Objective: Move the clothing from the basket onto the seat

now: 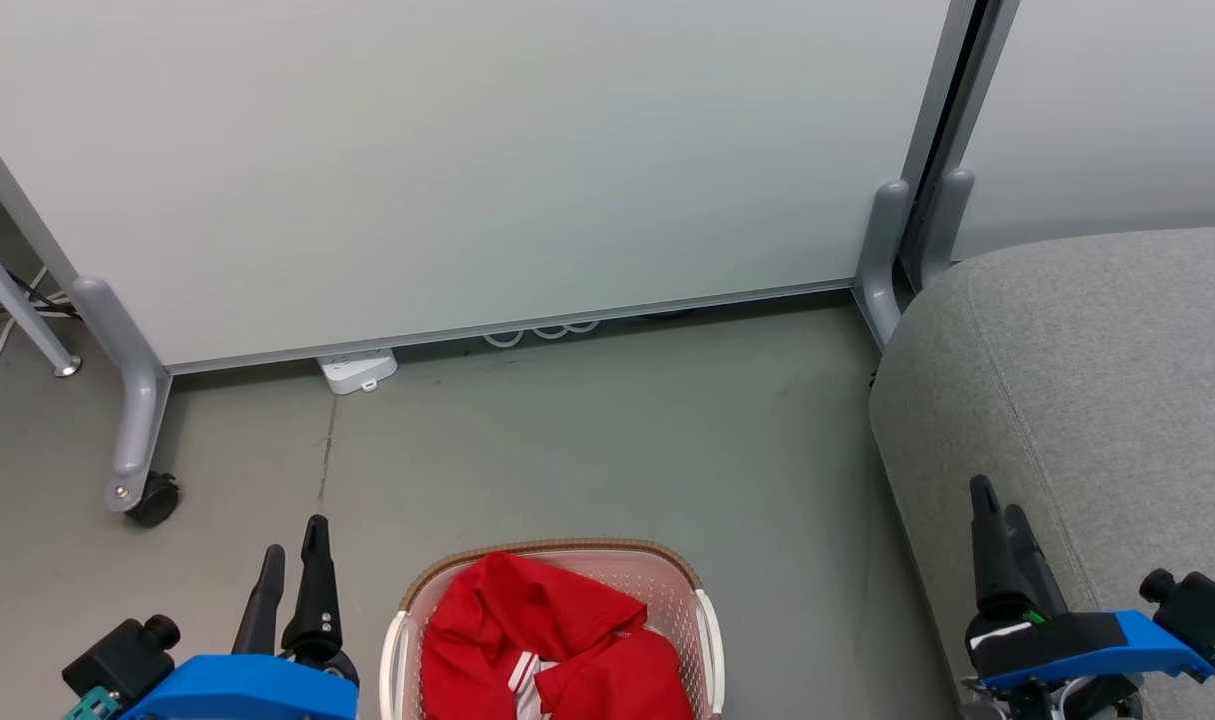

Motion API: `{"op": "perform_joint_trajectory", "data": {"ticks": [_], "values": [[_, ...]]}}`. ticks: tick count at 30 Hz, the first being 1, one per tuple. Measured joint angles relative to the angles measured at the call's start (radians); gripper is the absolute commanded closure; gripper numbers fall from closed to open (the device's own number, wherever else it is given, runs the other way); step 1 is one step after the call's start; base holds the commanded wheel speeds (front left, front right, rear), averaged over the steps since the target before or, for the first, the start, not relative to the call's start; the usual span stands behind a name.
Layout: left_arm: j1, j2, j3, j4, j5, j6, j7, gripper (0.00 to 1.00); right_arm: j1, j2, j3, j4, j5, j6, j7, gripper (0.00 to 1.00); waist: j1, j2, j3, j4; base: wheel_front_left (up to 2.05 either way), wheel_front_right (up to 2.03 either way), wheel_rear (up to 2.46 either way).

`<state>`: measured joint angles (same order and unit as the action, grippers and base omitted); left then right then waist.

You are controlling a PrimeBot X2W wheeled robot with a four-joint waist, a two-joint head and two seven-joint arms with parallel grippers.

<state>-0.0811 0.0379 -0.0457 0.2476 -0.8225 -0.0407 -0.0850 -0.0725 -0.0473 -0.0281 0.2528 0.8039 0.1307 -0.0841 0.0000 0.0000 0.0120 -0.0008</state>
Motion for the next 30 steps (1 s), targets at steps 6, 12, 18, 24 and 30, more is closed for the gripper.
{"op": "perform_joint_trajectory", "data": {"ticks": [6,12,18,24,30], "values": [[0.000,0.001,-0.010,-0.004,0.070,0.004,-0.018,0.00,-0.002,0.000,0.006,0.000,-0.075,0.000,-0.020,0.00,0.0000,0.0000,0.001,0.000,0.00,0.00,0.00],[-0.002,0.002,-0.020,-0.004,0.137,0.012,-0.036,0.00,-0.005,0.000,0.014,0.000,-0.148,0.000,-0.034,0.00,0.0000,0.0000,0.002,0.000,0.00,0.00,0.00],[-0.004,0.003,-0.026,-0.006,0.190,0.015,-0.050,0.00,-0.006,0.000,0.019,0.003,-0.215,0.000,-0.051,0.00,0.0000,0.0000,0.002,0.000,0.00,0.00,0.00],[-0.005,0.004,-0.033,-0.004,0.244,0.017,-0.068,0.00,-0.006,0.000,0.021,0.001,-0.280,0.000,-0.065,0.00,0.0000,0.0000,0.003,0.001,0.00,0.00,0.00],[-0.011,0.005,-0.039,-0.003,0.300,0.024,-0.083,0.00,-0.006,0.000,0.025,-0.001,-0.341,0.000,-0.078,0.00,0.0000,0.0000,0.002,0.001,0.00,0.00,0.00]]}}
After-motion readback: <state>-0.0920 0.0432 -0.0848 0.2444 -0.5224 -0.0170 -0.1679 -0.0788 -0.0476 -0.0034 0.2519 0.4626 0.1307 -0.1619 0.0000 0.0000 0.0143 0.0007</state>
